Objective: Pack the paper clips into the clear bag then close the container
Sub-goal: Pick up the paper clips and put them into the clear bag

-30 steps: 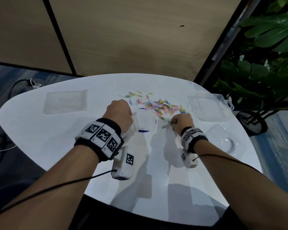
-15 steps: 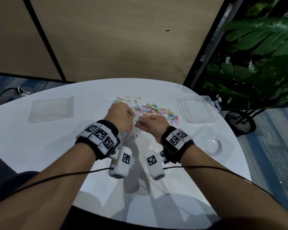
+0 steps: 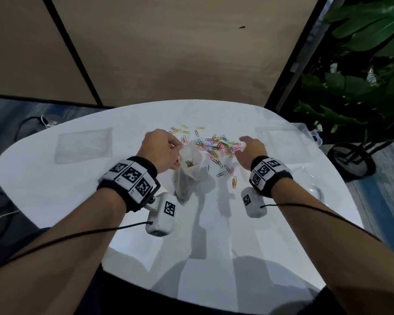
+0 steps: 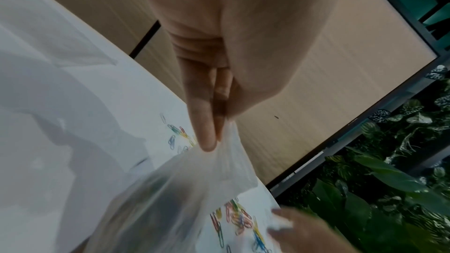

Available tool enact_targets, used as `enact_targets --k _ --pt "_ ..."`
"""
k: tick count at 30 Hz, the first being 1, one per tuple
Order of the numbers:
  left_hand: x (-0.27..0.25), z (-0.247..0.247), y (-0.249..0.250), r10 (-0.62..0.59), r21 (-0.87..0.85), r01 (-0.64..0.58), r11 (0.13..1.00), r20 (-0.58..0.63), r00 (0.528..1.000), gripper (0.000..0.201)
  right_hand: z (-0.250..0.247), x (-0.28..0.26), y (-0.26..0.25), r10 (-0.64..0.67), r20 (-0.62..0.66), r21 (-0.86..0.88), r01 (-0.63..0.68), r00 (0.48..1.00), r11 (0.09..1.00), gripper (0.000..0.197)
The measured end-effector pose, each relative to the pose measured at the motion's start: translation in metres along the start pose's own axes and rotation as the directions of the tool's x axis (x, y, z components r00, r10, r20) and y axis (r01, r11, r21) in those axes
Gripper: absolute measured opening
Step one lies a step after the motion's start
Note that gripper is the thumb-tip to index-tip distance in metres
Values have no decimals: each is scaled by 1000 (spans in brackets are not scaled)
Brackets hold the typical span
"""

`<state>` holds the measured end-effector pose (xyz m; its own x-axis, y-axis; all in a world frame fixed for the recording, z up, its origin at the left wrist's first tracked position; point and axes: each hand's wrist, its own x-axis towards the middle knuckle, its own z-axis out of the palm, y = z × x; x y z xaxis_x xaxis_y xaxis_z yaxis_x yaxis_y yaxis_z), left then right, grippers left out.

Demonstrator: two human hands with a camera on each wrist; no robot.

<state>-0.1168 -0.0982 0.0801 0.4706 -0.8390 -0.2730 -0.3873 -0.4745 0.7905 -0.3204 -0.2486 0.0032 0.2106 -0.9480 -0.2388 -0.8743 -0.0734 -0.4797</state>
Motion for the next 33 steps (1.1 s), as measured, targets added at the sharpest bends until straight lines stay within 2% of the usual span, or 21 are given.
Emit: enact_targets --k 1,3,6,8,10,12,14,16,18,20,22,23,24,26,27,29,31,33 --pt "1 -4 -1 5 15 -4 1000 -10 1000 12 7 7 14 78 66 -106 -71 995 992 58" --pt "5 -11 -4 16 59 -14 998 -32 999 13 27 17 28 129 110 -196 -106 986 975 73" --pt "8 -16 -7 43 133 -38 990 -36 998 13 49 32 26 56 82 -246 -35 995 969 79" --pt "11 -18 -6 51 152 -46 987 -29 998 14 58 42 17 -27 117 -306 62 993 950 72" --pt "14 -20 -4 53 175 -46 983 -34 998 14 59 49 8 -113 165 -410 172 980 895 57" --pt "13 -20 -4 49 213 -41 976 -33 998 14 54 48 0 -185 154 -503 238 971 831 45" --pt "10 -19 -6 50 222 -43 974 -29 998 14 48 44 -5 -222 98 -556 239 970 796 32" --pt "8 -18 -7 63 236 -56 970 -25 998 14 45 41 -6 -237 52 -558 225 970 799 30" --pt "8 -15 -8 75 255 -73 964 4 997 14 39 39 1 -181 20 -475 168 983 864 32" --pt "8 -16 -5 84 267 -88 960 25 996 13 30 43 9 -69 -14 -293 62 997 954 26" --pt "9 -18 -4 97 307 -103 946 34 995 13 19 44 19 62 -7 -19 -62 998 998 14" --pt "10 -19 -4 95 325 -102 940 38 995 13 14 43 24 119 49 168 -125 992 978 13" --pt "11 -19 -5 92 339 -99 936 39 995 13 8 38 24 154 119 370 -188 981 910 15" --pt "11 -20 -3 83 342 -91 935 38 996 14 -5 21 13 152 224 717 -268 963 644 16" --pt "11 -20 -1 82 338 -90 937 39 996 14 -14 10 2 128 258 815 -287 958 503 13" --pt "9 -18 2 78 333 -89 939 45 996 16 -26 -14 -24 60 327 894 -329 943 304 9" --pt "6 -17 5 81 331 -94 939 52 995 18 -30 -38 -45 -37 382 911 -369 924 187 11" --pt "3 -14 8 89 342 -103 934 58 994 19 -26 -57 -61 -90 394 911 -376 915 168 17"
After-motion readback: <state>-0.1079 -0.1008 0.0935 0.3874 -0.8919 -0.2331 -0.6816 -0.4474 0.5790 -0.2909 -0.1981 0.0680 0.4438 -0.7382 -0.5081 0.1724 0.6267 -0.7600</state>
